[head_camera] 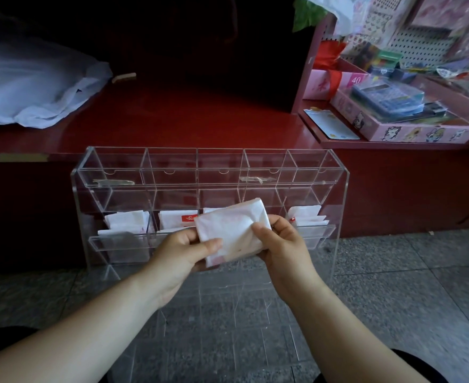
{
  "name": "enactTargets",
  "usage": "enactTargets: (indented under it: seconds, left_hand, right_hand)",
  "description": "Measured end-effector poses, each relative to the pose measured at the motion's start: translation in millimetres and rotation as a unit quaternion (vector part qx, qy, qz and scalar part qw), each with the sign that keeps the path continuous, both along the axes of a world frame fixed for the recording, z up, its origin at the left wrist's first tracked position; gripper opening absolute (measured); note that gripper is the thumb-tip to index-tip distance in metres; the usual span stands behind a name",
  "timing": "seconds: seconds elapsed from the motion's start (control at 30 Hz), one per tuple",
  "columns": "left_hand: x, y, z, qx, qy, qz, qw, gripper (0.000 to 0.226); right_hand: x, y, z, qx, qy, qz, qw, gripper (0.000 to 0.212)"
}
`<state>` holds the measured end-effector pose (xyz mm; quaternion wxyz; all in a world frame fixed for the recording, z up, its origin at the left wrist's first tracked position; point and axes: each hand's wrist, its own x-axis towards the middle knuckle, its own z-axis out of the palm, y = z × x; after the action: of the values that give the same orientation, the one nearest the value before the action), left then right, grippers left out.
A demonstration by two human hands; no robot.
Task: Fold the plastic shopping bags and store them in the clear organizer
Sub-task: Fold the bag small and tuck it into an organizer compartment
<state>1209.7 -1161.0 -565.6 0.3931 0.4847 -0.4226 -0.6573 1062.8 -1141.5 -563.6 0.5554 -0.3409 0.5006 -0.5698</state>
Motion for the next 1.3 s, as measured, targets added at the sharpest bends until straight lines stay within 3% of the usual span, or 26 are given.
enactTargets:
  seconds: [0.27, 0.33, 0.4, 0.47, 0.53, 0.63, 0.7, 0.83, 0.97, 1.2, 1.3]
  left_hand:
    - [10, -6, 6, -0.155, -0.138, 0.069, 0.976, 0.022]
    - [13, -9, 12, -0.189, -0.173, 0.088, 0.963, 0.023]
    - [15, -12, 19, -0.223, -0.201, 0.099, 0.949, 0.023]
    - [15, -13, 28, -0.245, -0.218, 0.094, 0.94, 0.017]
    - [9, -16, 40, -0.267, -0.23, 0.077, 0.933, 0.013]
    - [-13, -32, 65, -0.318, -0.241, 0.075, 0.914, 0.027]
    - [-36, -47, 88, -0.363, -0.245, 0.065, 0.897, 0.029]
    - [-87, -85, 119, -0.401, -0.22, 0.05, 0.888, 0.018]
    - [-131, -113, 122, -0.421, -0.258, 0.01, 0.87, 0.01]
    - [-159, -130, 92, -0.354, -0.333, -0.126, 0.865, 0.028]
    - [-164, -127, 88, -0.366, -0.322, -0.131, 0.863, 0.024]
  right_hand:
    - [-3, -3, -1, 0.02, 0.099, 0.006, 0.995, 0.017]
    - [-10, -6, 3, -0.012, 0.167, -0.004, 0.986, 0.015]
    - [-23, -9, 7, -0.064, 0.278, -0.066, 0.956, 0.013]
    - [-41, -13, 11, -0.099, 0.396, -0.178, 0.896, 0.014]
    - [-59, -15, 12, -0.089, 0.457, -0.262, 0.845, 0.022]
    - [-79, -18, 9, -0.029, 0.443, -0.277, 0.852, 0.043]
    - [-91, -22, 2, 0.023, 0.386, -0.279, 0.879, 0.054]
    - [-105, -26, -5, 0.114, 0.221, -0.245, 0.937, 0.039]
    - [-108, -28, -5, 0.11, 0.182, -0.239, 0.947, 0.035]
    - [-111, -31, -11, 0.115, 0.164, -0.244, 0.949, 0.037]
    - [-107, -32, -10, 0.108, 0.167, -0.245, 0.949, 0.035]
